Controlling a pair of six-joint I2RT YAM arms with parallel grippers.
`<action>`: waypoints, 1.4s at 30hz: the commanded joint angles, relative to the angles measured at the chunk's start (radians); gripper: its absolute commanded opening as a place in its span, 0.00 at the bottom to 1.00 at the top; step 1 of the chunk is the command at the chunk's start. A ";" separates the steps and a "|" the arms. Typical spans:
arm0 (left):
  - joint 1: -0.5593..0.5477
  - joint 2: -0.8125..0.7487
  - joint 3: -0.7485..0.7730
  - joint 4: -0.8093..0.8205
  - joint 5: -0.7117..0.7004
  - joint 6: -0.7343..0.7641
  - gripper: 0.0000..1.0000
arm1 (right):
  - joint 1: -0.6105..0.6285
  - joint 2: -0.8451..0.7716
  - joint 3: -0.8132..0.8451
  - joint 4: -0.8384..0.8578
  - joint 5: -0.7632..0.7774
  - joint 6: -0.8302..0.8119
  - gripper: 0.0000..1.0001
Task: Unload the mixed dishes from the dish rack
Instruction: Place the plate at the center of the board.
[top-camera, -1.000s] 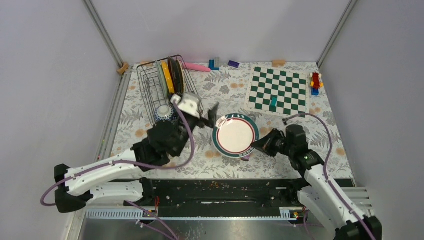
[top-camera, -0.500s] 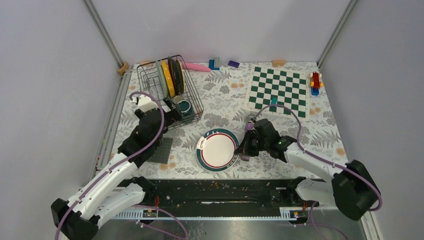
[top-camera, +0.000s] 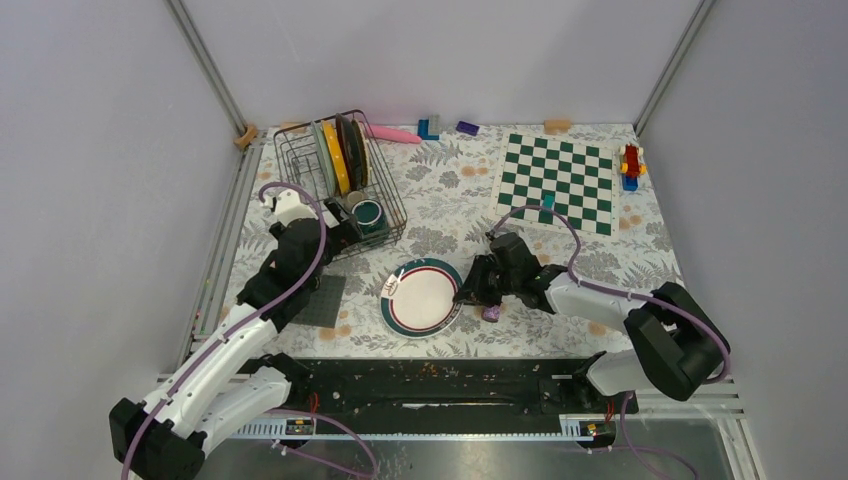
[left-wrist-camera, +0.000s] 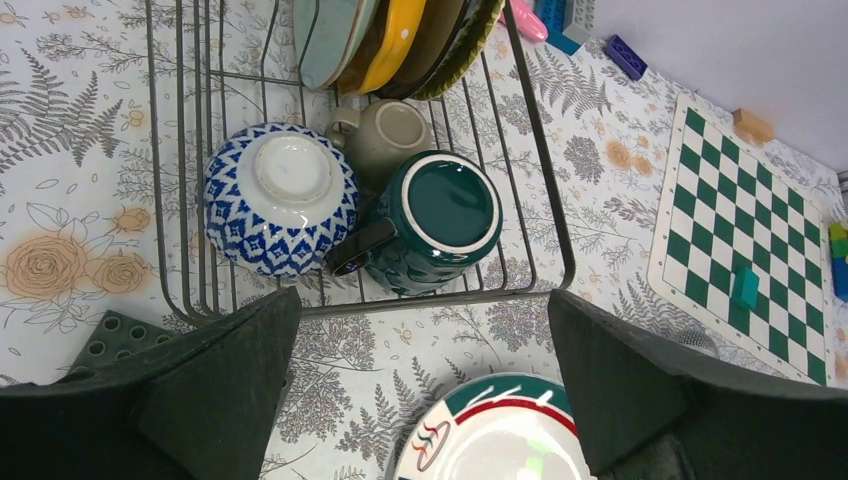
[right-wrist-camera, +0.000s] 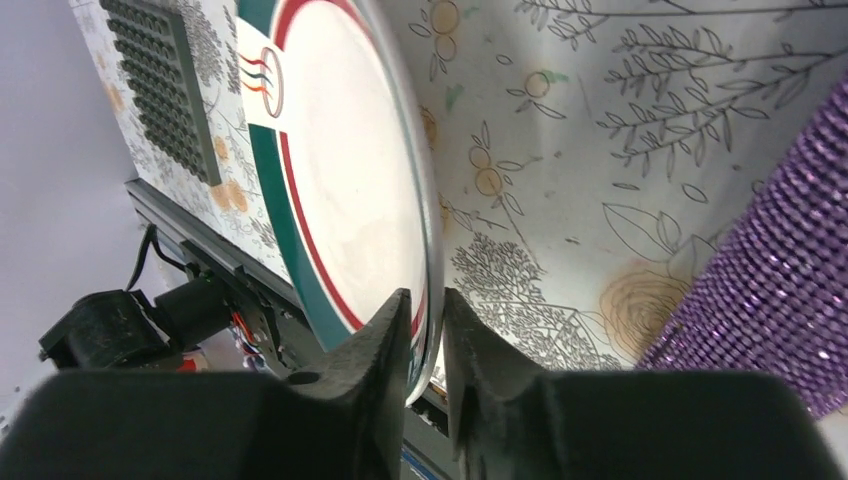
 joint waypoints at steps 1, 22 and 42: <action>0.011 -0.006 -0.006 0.044 0.045 -0.006 0.99 | 0.012 0.026 0.049 0.081 -0.006 0.024 0.30; 0.021 -0.022 -0.012 0.031 0.069 -0.001 0.99 | 0.012 -0.033 0.048 -0.020 0.106 0.010 0.62; 0.031 -0.015 0.026 -0.025 0.053 0.007 0.99 | 0.011 -0.495 0.005 -0.041 0.376 -0.206 0.92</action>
